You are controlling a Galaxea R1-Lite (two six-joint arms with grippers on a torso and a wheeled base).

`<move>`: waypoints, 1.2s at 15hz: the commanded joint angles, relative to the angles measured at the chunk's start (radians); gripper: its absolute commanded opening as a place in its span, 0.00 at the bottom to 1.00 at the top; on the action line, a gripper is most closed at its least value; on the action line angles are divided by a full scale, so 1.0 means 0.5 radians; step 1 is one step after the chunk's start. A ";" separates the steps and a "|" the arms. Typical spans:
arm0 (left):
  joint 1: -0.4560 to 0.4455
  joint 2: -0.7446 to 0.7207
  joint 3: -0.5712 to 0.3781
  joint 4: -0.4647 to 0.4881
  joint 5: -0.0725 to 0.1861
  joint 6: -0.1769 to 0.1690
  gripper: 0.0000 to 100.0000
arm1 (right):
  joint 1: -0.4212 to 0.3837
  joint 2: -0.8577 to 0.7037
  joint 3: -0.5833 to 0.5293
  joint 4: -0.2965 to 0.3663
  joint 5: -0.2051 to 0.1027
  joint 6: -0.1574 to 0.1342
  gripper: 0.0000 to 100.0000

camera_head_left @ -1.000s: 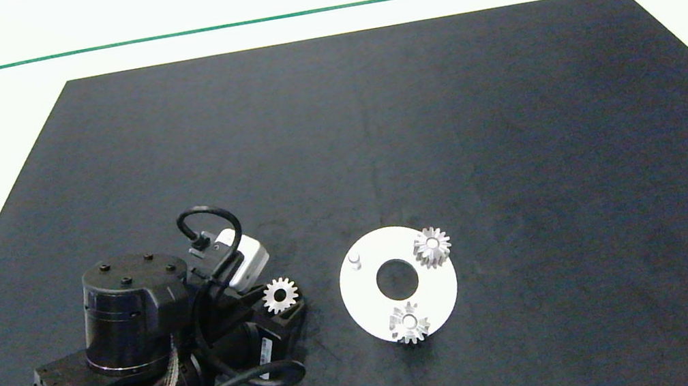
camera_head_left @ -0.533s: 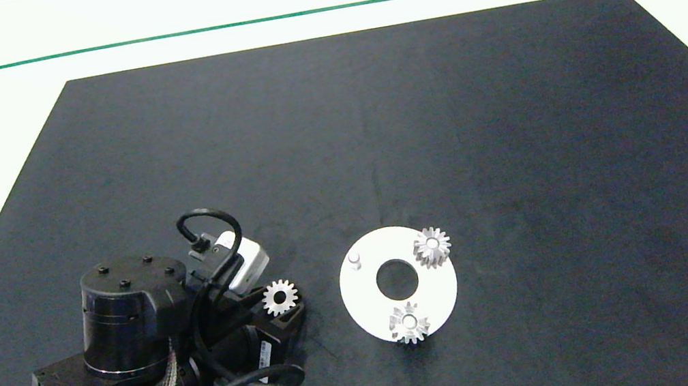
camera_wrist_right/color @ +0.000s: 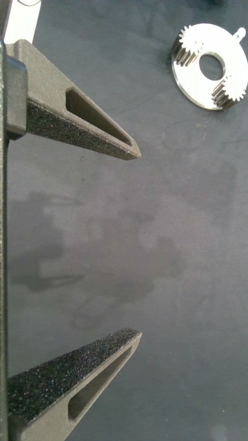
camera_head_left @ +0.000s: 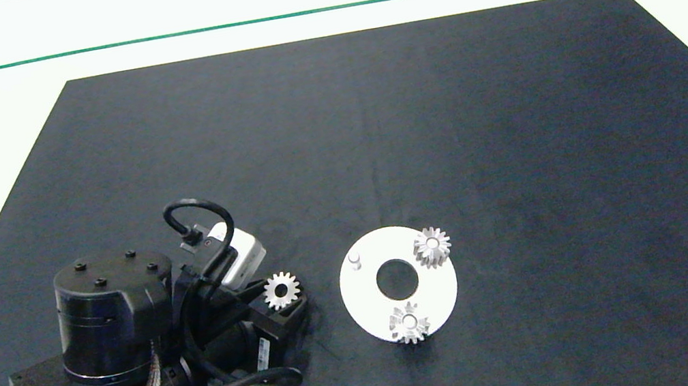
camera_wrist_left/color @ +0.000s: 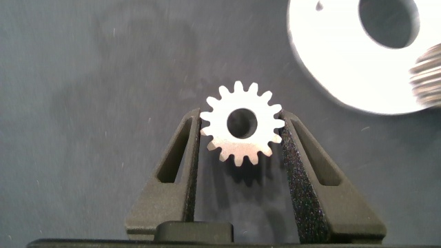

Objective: Install three planetary gears onto the carrier pins

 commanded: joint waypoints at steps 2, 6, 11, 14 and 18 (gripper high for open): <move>-0.060 -0.045 -0.164 0.130 0.006 0.006 0.00 | 0.001 0.008 0.000 0.003 0.001 -0.001 1.00; -0.263 -0.017 -0.397 0.296 0.129 0.009 0.00 | 0.001 0.011 0.000 0.006 0.001 -0.001 1.00; -0.376 0.093 -0.471 0.321 0.236 0.040 0.00 | 0.001 0.008 -0.006 0.003 0.001 -0.004 1.00; -0.376 0.176 -0.517 0.321 0.236 0.046 0.00 | 0.001 0.017 -0.003 0.006 0.001 -0.004 1.00; -0.358 0.244 -0.553 0.315 0.236 0.064 0.00 | 0.001 0.011 -0.003 0.006 0.001 -0.004 1.00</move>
